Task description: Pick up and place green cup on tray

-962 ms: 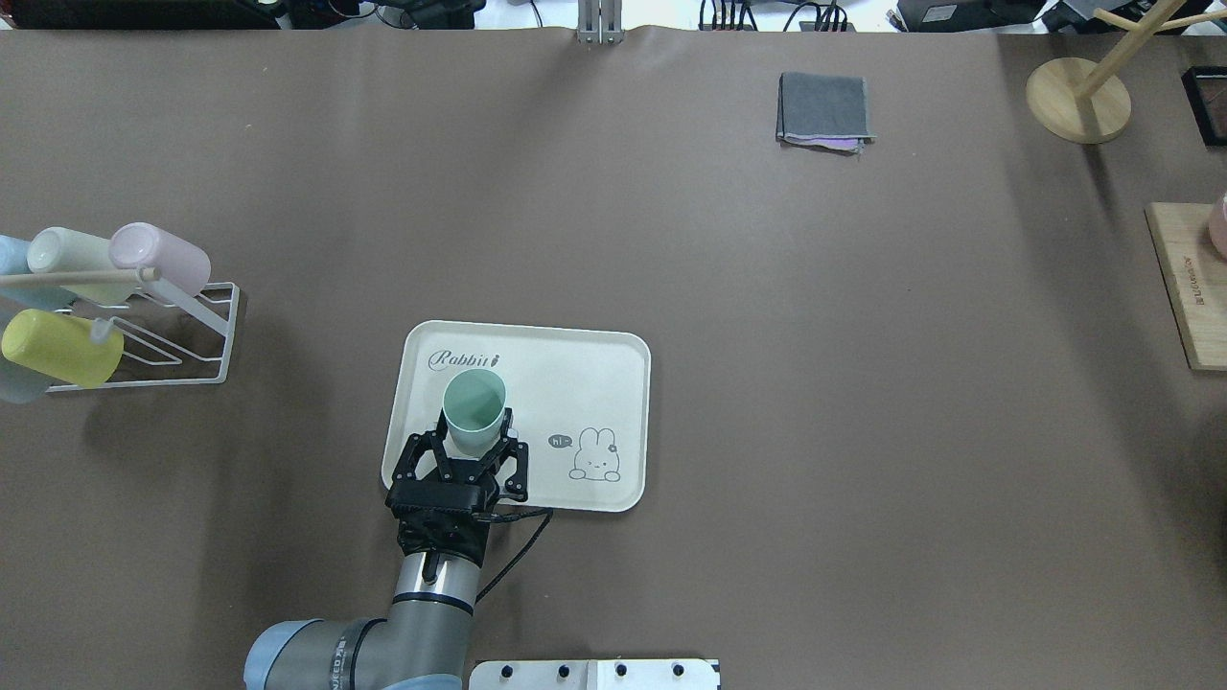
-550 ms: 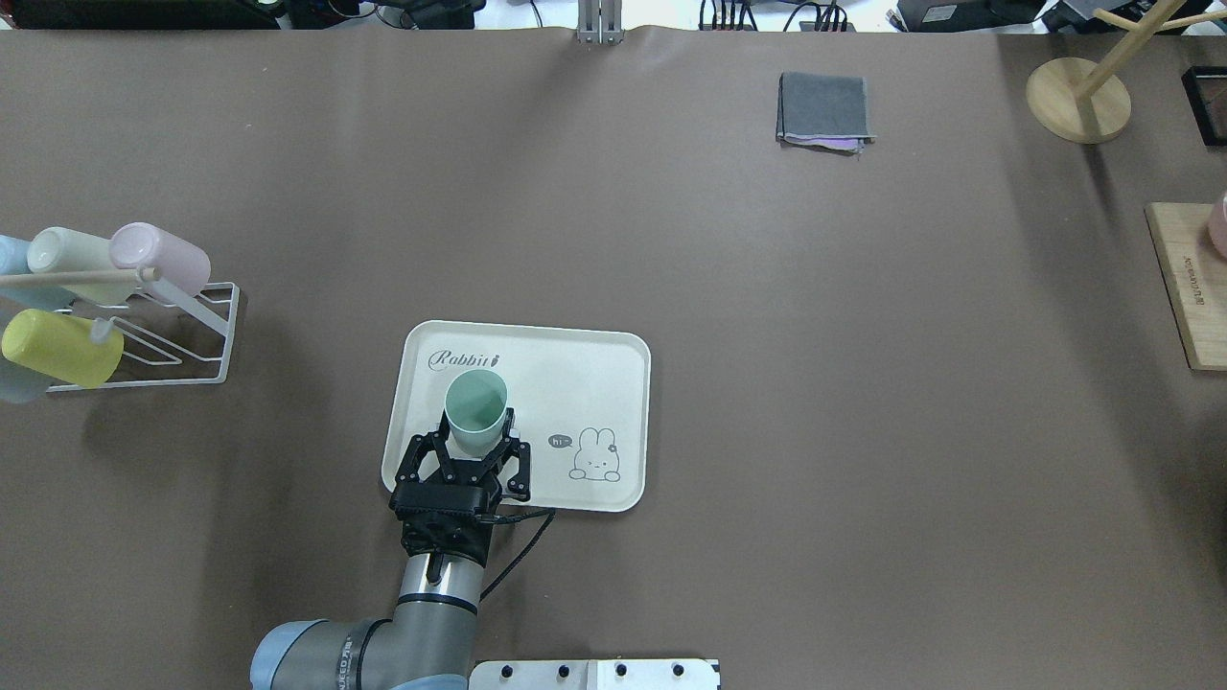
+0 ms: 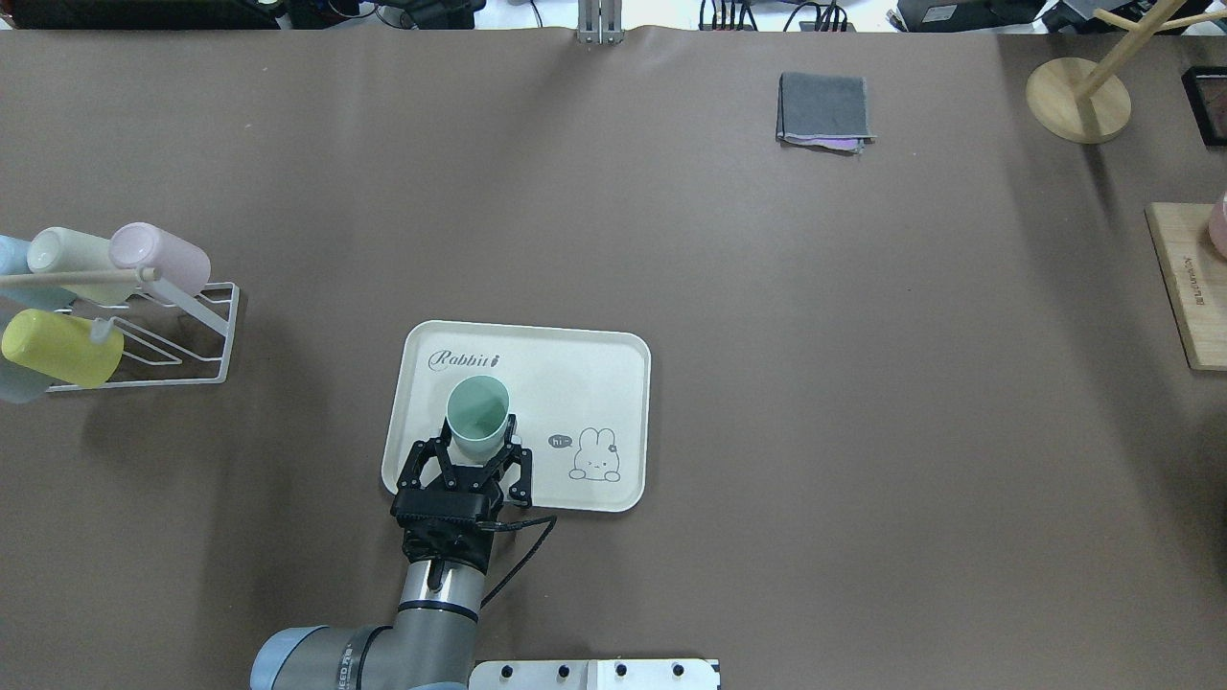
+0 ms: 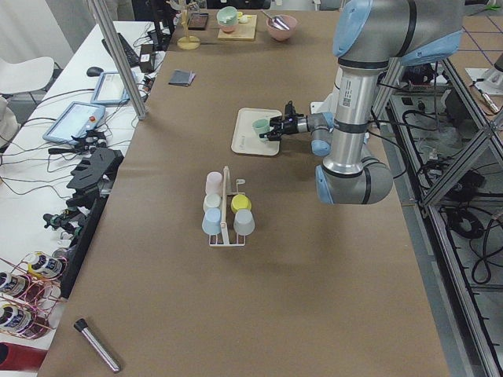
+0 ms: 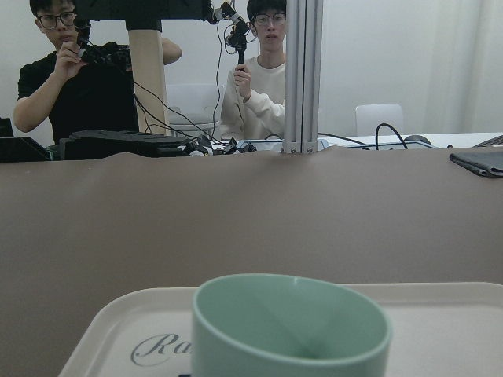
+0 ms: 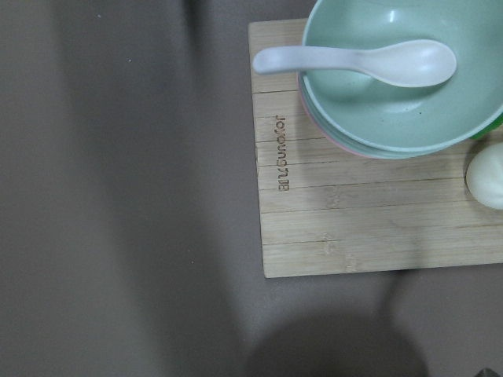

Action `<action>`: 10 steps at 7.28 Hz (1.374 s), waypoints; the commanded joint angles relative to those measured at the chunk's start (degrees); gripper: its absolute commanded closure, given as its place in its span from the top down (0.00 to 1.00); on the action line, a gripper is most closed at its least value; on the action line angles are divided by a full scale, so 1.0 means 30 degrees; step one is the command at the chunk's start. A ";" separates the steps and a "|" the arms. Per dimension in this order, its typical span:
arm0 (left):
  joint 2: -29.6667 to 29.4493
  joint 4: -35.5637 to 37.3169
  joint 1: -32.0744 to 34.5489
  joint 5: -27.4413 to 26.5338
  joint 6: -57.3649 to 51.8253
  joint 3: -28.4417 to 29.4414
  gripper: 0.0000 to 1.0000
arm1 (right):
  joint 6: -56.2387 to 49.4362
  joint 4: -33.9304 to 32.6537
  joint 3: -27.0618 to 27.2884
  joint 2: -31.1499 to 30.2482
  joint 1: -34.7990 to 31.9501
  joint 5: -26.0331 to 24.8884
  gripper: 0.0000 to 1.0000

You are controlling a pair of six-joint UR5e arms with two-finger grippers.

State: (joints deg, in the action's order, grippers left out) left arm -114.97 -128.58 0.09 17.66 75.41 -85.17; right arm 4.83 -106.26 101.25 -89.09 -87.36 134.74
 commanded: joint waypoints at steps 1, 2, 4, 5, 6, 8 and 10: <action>0.0002 -0.0029 -0.0205 0.0003 0.0000 0.0030 0.31 | 0.0000 0.0000 0.0000 -0.0009 0.0000 0.0000 1.00; -0.0027 -0.0030 -0.0235 0.0003 0.0000 0.0001 0.34 | 0.0000 0.0000 0.0000 0.0020 0.0000 0.0000 1.00; -0.0056 -0.0059 -0.0294 0.0003 0.0000 -0.0028 0.41 | 0.0000 0.0000 0.0000 0.0020 0.0000 -0.0029 1.00; -0.0027 -0.0378 -0.0323 0.0003 0.0000 -0.0028 0.46 | 0.0000 0.0000 0.0000 0.0020 0.0000 -0.0029 1.00; -0.0027 -0.0410 -0.0353 0.0003 0.0000 -0.0057 0.49 | 0.0000 0.0000 0.0000 0.0020 0.0000 -0.0029 1.00; -0.0027 -0.0411 -0.0440 0.0003 -0.0029 -0.0057 0.58 | 0.0000 0.0000 0.0000 0.0020 0.0000 -0.0029 1.00; -0.0027 -0.0411 -0.0499 0.0032 -0.0029 -0.0057 0.67 | 0.0000 0.0000 0.0000 0.0020 0.0000 -0.0029 1.00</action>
State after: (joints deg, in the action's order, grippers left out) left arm -115.05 -129.81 -1.32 17.68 75.33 -85.34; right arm 4.84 -106.26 101.25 -89.03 -87.36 134.65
